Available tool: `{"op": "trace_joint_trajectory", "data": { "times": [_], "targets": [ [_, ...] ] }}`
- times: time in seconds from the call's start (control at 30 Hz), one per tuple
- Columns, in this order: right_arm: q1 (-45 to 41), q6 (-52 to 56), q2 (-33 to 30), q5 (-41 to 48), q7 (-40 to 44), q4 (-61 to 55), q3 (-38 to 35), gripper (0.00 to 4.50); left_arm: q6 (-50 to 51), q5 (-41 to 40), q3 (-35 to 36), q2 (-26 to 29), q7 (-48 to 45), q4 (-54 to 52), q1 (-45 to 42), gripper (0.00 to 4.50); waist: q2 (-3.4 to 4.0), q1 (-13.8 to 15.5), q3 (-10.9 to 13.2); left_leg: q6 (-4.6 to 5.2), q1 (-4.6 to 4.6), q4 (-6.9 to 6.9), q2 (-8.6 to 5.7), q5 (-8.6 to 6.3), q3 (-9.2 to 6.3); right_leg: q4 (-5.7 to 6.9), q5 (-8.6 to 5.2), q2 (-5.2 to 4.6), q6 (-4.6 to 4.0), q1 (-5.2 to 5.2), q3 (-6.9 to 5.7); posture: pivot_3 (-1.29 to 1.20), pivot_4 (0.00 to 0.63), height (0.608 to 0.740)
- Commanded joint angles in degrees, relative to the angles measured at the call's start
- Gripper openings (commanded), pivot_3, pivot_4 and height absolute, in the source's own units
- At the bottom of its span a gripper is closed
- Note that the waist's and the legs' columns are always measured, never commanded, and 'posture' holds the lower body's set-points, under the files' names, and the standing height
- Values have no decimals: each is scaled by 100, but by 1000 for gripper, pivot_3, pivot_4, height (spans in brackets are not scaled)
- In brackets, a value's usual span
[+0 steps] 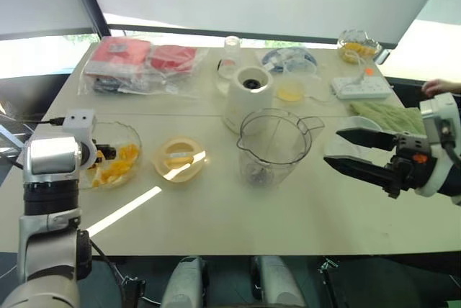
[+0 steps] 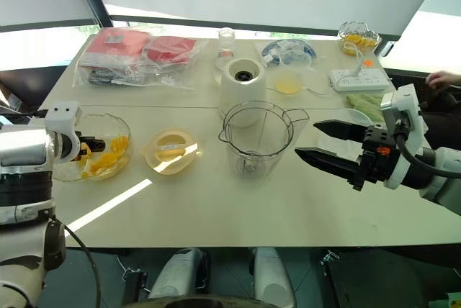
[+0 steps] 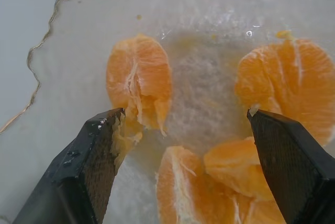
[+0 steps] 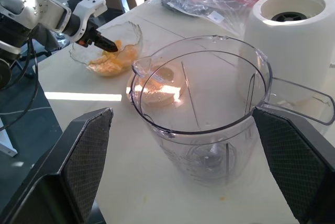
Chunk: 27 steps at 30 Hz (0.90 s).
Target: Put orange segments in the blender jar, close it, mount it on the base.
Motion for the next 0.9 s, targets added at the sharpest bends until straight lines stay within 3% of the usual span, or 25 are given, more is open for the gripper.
{"op": "trace_joint_trajectory", "data": {
  "times": [0.03, 0.53, 0.63, 0.77, 0.9],
  "targets": [
    [70, 19, -80, 119, -37, -174, -311, 4500, -347, -28, 179, 1, 366, 163, -142, 3885, 0, 3, 0, 0, 0, 0, 0, 0, 0, -1, 0, -3, 0, 0, 1, 0, 150, 740],
    [275, -52, -36, 189, -187, -317, -445, 4500, -1776, -264, 293, -240, 1328, 1904, -496, 3885, 1, 12, -1, -5, -11, -12, -12, -3, -2, -12, -4, -41, -9, -8, 0, 0, 150, 740],
    [293, -27, -65, 228, -180, -334, -503, 4500, -1878, -323, 274, -230, 1405, 2116, -537, 2947, 1, 12, -1, -5, -13, -17, -14, -3, -2, -16, -4, -45, -9, -10, -1, 0, 150, 740],
    [305, -12, -102, 212, -140, -307, -558, 4500, -1724, -411, 296, -218, 1470, 2087, -497, 1062, 3, 0, -2, -5, -15, -20, -17, -3, 2, -17, -4, -51, -8, -14, -2, 0, 150, 740],
    [323, -24, -110, 161, -87, -280, -561, 4500, -1520, -450, 265, -160, 1474, 1848, -383, 1062, 6, 4, -4, -5, -16, -21, -19, -3, 2, -17, -4, -56, -9, -14, -5, 0, 150, 740]
  ]
}}
